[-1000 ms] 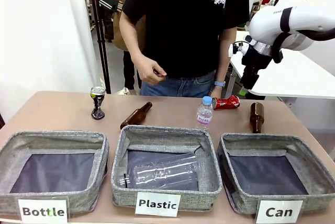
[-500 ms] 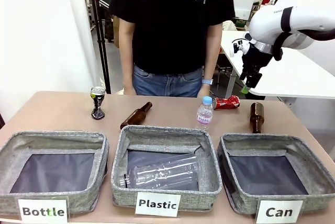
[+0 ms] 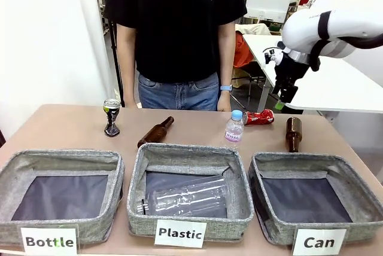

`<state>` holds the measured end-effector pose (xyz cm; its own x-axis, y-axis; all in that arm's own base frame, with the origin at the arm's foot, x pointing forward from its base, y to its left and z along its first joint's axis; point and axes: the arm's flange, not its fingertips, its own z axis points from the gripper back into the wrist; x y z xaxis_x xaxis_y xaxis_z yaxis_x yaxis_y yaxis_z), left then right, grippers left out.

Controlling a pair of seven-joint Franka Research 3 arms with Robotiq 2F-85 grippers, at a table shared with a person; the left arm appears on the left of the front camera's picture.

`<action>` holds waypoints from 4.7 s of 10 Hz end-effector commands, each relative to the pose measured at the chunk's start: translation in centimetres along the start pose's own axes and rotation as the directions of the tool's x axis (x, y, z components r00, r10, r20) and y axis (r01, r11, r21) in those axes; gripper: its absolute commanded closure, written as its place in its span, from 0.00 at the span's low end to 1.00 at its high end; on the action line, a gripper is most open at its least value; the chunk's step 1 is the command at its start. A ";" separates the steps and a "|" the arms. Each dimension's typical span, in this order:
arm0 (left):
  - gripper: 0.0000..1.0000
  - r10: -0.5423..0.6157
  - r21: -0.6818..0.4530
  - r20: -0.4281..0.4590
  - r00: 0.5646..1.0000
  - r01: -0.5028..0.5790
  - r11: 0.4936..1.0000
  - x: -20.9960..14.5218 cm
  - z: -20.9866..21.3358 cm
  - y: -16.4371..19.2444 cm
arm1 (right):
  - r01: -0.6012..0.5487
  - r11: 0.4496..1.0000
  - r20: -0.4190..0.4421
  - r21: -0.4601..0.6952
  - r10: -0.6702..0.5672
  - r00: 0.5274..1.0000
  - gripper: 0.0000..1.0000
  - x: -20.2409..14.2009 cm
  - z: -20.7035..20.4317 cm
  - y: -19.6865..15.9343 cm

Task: Sort the can waste into the basket.
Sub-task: Pick up the can waste from the table and place it in the right Fabric basket.

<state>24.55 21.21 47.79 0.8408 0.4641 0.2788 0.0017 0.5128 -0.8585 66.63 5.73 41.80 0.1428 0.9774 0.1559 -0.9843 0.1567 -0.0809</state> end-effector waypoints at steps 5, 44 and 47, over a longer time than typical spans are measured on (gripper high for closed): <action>0.00 -0.020 -0.011 0.002 1.000 0.020 1.000 0.0 0.1 0.0 | -0.190 0.980 -0.138 0.053 0.196 0.971 0.00 2.8 -7.9 -6.1; 0.00 -0.020 -0.011 0.002 1.000 0.020 1.000 0.0 0.1 0.0 | -0.176 0.959 0.106 0.220 0.156 0.982 0.59 -12.4 10.1 25.0; 0.00 -0.020 -0.011 0.002 1.000 0.020 1.000 0.0 0.1 0.0 | -0.172 0.952 0.088 0.254 0.155 0.984 0.59 -12.3 9.0 25.5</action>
<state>24.51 21.21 47.84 0.8410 0.4631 0.2797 0.0024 0.5138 -0.8579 38.27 -2.39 46.59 -0.0295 0.9697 0.2425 -0.9847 -0.0700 0.1599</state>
